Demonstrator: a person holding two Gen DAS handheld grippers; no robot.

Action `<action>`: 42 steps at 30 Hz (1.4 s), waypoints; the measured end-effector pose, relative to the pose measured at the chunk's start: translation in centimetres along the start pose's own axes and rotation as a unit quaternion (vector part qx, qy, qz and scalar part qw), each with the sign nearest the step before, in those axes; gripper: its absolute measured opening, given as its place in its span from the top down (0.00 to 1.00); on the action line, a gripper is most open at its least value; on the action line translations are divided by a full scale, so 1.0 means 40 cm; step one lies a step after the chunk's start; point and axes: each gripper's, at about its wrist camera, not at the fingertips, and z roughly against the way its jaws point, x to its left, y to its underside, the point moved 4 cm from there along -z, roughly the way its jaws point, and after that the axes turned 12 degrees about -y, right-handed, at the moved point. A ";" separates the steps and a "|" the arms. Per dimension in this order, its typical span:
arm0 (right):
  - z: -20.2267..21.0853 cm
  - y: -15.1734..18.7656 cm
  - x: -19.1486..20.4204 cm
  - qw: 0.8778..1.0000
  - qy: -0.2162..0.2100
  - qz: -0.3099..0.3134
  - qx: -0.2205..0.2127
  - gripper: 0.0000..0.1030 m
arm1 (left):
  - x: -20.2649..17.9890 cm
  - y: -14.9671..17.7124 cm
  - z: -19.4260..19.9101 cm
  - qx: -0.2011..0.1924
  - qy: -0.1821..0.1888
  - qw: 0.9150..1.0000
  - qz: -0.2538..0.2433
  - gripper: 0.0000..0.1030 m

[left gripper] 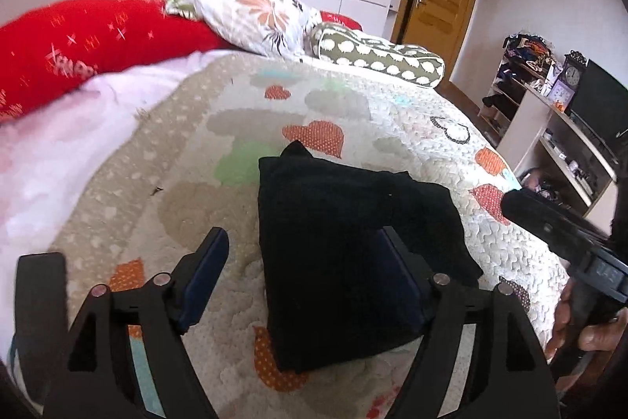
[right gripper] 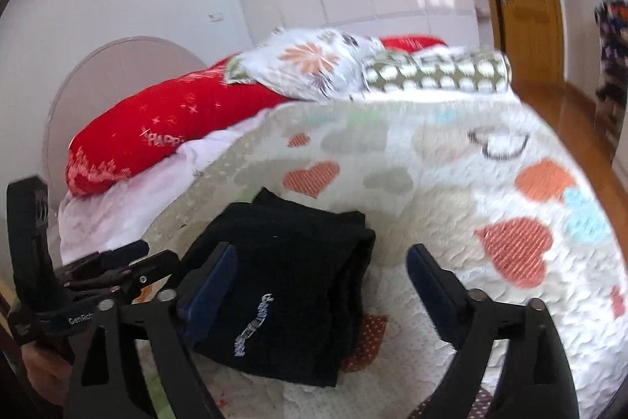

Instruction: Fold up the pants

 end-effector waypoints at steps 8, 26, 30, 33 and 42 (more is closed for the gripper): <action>0.019 0.045 0.026 0.999 0.021 -0.021 0.015 0.00 | -0.025 0.023 0.061 -0.027 -0.028 0.999 -0.027 0.19; -0.004 0.093 0.097 0.998 0.031 0.020 0.041 0.00 | 0.009 0.055 0.098 -0.025 -0.050 0.998 0.001 0.19; -0.008 0.090 0.102 0.998 0.036 0.026 0.044 0.00 | 0.018 0.058 0.096 -0.020 -0.059 0.998 0.000 0.19; -0.009 0.092 0.103 0.998 0.034 0.027 0.048 0.00 | 0.026 0.059 0.100 -0.022 -0.063 0.998 0.001 0.19; -0.007 0.091 0.084 0.998 0.038 0.014 0.051 0.00 | 0.047 0.062 0.100 -0.022 -0.077 0.997 0.005 0.19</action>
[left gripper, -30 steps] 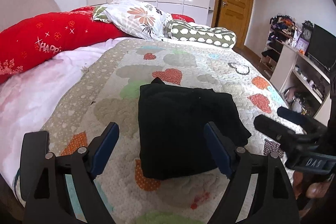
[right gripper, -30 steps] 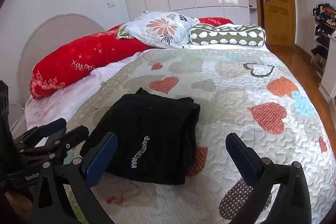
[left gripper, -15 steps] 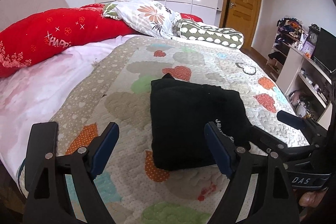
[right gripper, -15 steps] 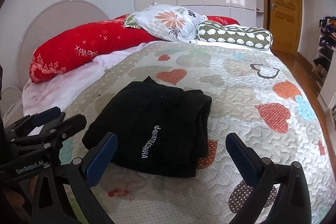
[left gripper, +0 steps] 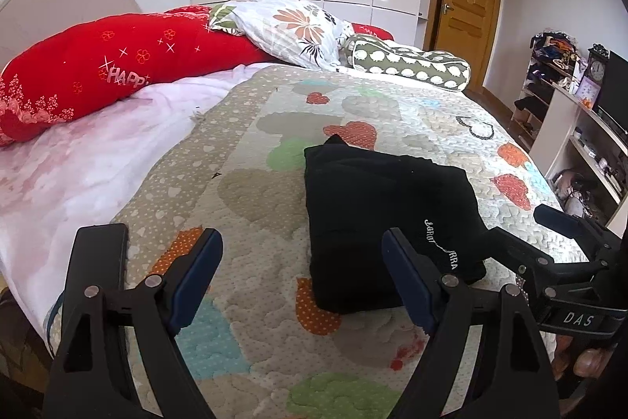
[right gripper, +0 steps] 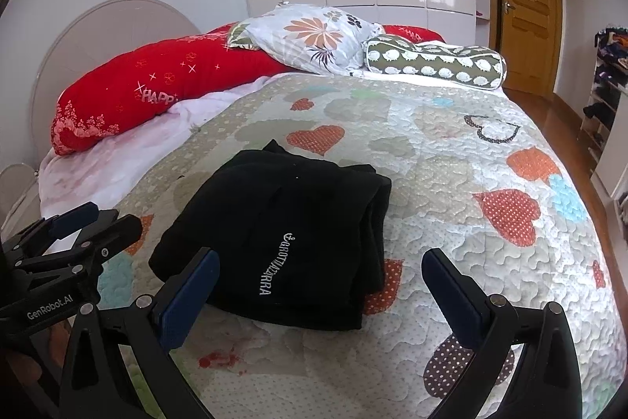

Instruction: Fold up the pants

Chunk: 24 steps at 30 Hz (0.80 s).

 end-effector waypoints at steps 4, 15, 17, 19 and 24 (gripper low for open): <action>-0.005 0.004 0.000 1.000 0.001 0.000 0.005 0.00 | -0.001 0.000 -0.002 0.002 -0.003 1.000 -0.002 0.19; -0.014 0.012 0.000 1.000 -0.002 0.000 0.012 0.00 | 0.001 0.002 0.001 0.001 -0.008 1.000 -0.003 0.19; -0.017 0.014 0.000 1.000 -0.001 0.001 0.015 0.00 | 0.001 0.003 0.000 0.002 -0.008 1.000 -0.003 0.19; -0.018 0.016 0.000 1.000 -0.001 0.001 0.016 0.00 | 0.001 0.004 0.001 0.002 -0.008 1.000 -0.003 0.19; -0.022 0.018 0.002 1.000 -0.003 0.003 0.019 0.00 | -0.002 0.009 0.002 0.004 -0.007 1.000 -0.005 0.19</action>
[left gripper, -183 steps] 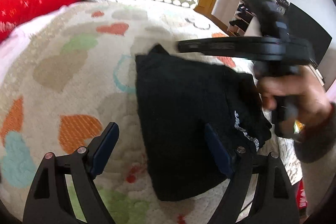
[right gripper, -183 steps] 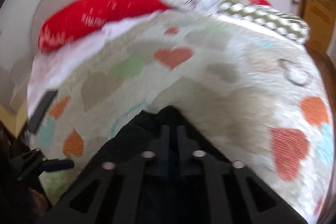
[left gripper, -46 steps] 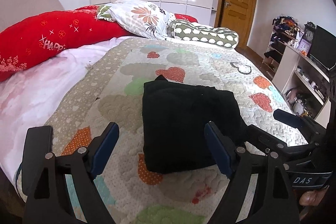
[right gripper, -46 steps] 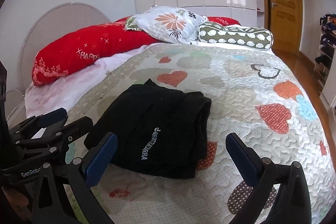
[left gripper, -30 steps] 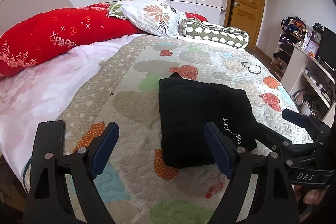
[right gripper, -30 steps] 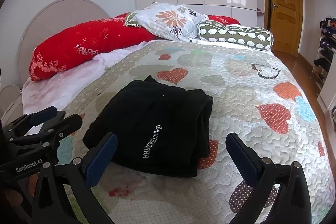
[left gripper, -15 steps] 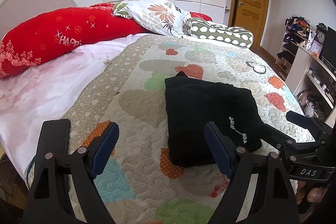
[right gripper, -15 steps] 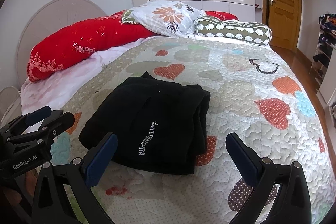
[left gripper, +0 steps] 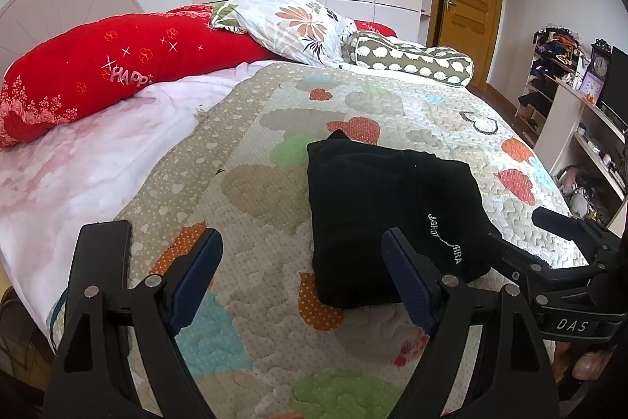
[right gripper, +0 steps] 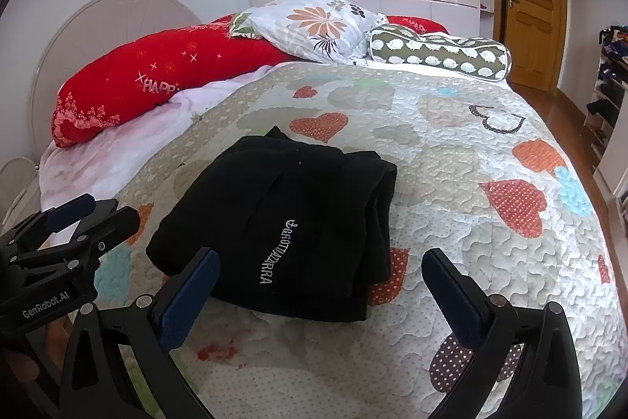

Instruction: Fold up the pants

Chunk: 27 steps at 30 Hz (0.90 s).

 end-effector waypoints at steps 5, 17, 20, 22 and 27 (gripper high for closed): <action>-0.004 0.004 0.001 1.000 -0.001 0.001 0.004 0.00 | -0.004 0.003 -0.002 0.003 0.001 1.000 -0.001 0.19; -0.009 0.008 -0.004 1.000 -0.002 -0.002 0.010 0.00 | -0.010 0.005 -0.005 0.004 0.001 1.000 -0.006 0.19; -0.013 0.010 -0.004 1.000 -0.003 -0.002 0.013 0.00 | -0.010 0.006 -0.005 0.006 0.003 1.000 -0.005 0.19; -0.014 0.012 -0.004 1.000 -0.002 -0.001 0.014 0.00 | -0.013 0.007 -0.005 0.006 0.004 1.000 -0.004 0.19; -0.012 0.013 -0.003 1.000 -0.003 0.000 0.015 0.00 | -0.013 0.007 -0.005 0.006 0.004 1.000 -0.005 0.19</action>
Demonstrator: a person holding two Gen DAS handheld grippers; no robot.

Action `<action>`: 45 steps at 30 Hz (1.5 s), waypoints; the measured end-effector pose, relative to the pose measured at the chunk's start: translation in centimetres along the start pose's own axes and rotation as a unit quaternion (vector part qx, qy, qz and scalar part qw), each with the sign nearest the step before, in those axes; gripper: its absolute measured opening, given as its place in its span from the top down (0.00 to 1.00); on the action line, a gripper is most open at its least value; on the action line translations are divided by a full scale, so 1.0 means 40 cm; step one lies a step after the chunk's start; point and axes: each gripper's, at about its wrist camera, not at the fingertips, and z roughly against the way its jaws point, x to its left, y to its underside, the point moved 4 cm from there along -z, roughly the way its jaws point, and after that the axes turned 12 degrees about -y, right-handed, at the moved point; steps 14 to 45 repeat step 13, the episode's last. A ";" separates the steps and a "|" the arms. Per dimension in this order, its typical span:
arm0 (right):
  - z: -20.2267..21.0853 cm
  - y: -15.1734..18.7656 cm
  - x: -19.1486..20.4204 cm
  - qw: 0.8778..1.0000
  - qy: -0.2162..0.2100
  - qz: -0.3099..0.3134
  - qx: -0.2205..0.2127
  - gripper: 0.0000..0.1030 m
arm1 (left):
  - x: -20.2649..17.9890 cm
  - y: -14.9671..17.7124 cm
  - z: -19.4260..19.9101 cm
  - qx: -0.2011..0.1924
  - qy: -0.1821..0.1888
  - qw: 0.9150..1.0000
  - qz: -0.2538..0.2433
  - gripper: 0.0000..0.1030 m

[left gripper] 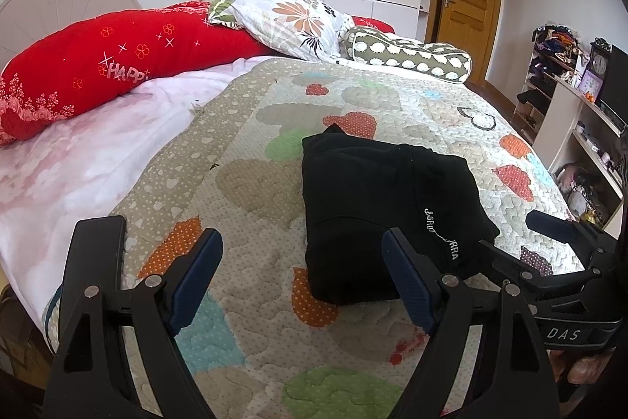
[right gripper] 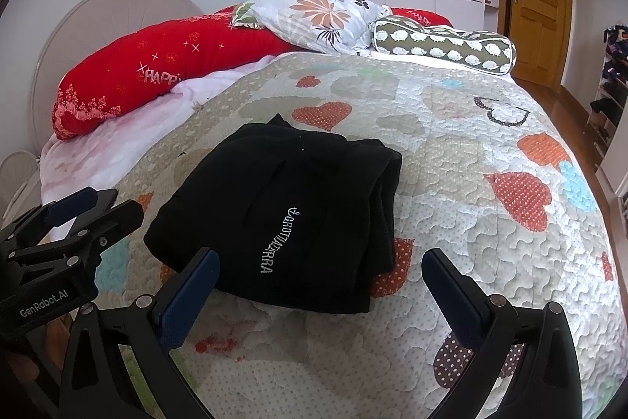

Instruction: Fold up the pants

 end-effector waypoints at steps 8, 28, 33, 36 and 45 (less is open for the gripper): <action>-0.002 0.009 0.000 1.000 0.001 0.002 0.006 0.00 | -0.003 0.001 0.002 -0.001 0.000 1.000 -0.001 0.19; 0.004 0.012 0.000 1.000 0.002 0.002 0.006 0.00 | -0.009 0.001 0.013 -0.015 -0.001 1.000 -0.006 0.19; 0.004 0.012 0.000 1.000 0.002 0.002 0.006 0.00 | -0.009 0.001 0.013 -0.015 -0.001 1.000 -0.006 0.19; 0.004 0.012 0.000 1.000 0.002 0.002 0.006 0.00 | -0.009 0.001 0.013 -0.015 -0.001 1.000 -0.006 0.19; 0.004 0.012 0.000 1.000 0.002 0.002 0.006 0.00 | -0.009 0.001 0.013 -0.015 -0.001 1.000 -0.006 0.19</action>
